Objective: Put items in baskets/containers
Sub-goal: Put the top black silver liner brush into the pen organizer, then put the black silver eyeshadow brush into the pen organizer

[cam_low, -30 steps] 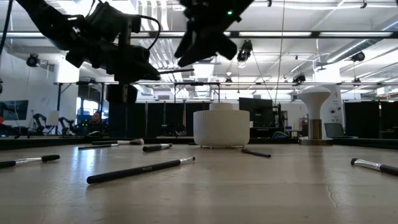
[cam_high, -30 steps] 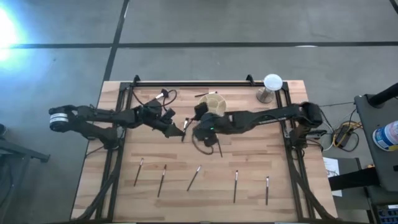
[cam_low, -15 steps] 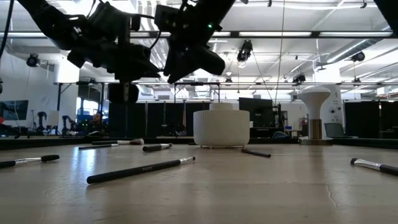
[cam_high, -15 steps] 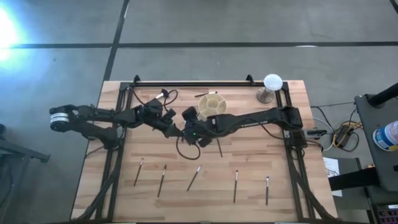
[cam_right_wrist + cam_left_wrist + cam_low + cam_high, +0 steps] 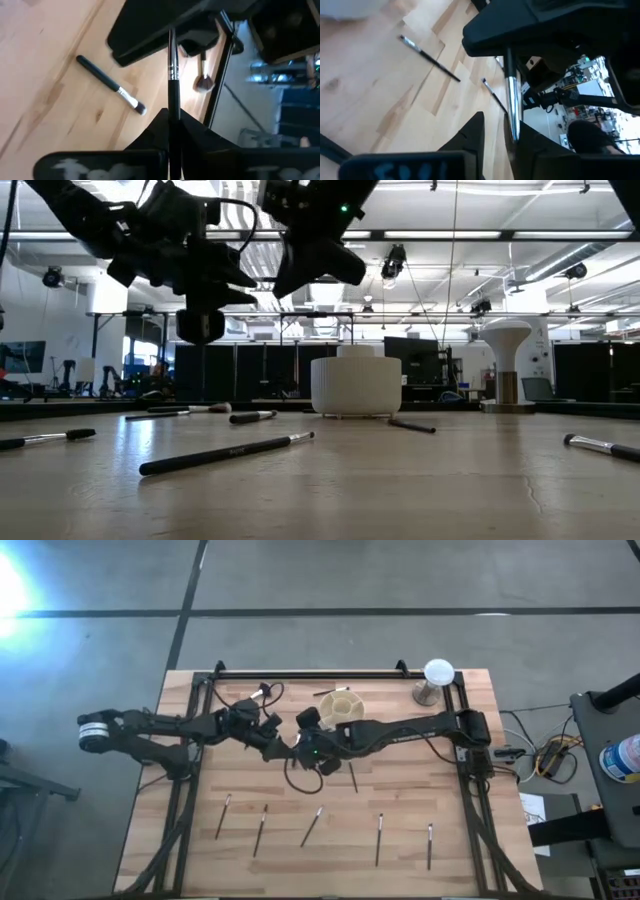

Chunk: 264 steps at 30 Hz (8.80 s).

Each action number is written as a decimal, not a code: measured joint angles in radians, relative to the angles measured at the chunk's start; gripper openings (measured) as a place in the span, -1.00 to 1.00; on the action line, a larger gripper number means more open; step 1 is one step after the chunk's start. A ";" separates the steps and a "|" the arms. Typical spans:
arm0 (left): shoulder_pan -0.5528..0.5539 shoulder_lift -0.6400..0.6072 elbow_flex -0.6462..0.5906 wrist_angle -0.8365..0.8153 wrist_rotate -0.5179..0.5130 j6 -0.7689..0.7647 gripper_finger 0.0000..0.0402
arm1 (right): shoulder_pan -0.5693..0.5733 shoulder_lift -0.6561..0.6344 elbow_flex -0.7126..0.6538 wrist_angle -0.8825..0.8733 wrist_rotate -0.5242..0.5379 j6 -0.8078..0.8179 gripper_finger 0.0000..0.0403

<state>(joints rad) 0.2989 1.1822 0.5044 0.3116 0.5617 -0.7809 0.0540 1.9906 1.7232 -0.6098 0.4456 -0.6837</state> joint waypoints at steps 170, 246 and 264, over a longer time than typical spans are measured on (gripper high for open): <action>0.453 0.821 0.675 -0.215 -0.137 0.988 -0.53 | -0.464 -0.824 -1.169 0.964 -0.214 0.981 -0.16; 0.228 0.058 -0.209 0.735 -0.201 0.441 -1.00 | -0.320 -0.640 -1.137 1.370 -0.352 1.076 0.03; 0.108 0.114 -0.130 0.679 -0.230 0.511 -0.99 | -0.303 -0.441 -0.907 1.312 -0.554 0.992 0.07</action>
<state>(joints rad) 0.4065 1.2966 0.3747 0.9909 0.3313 -0.2698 -0.2485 1.5492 0.8160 0.7025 -0.1088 0.3078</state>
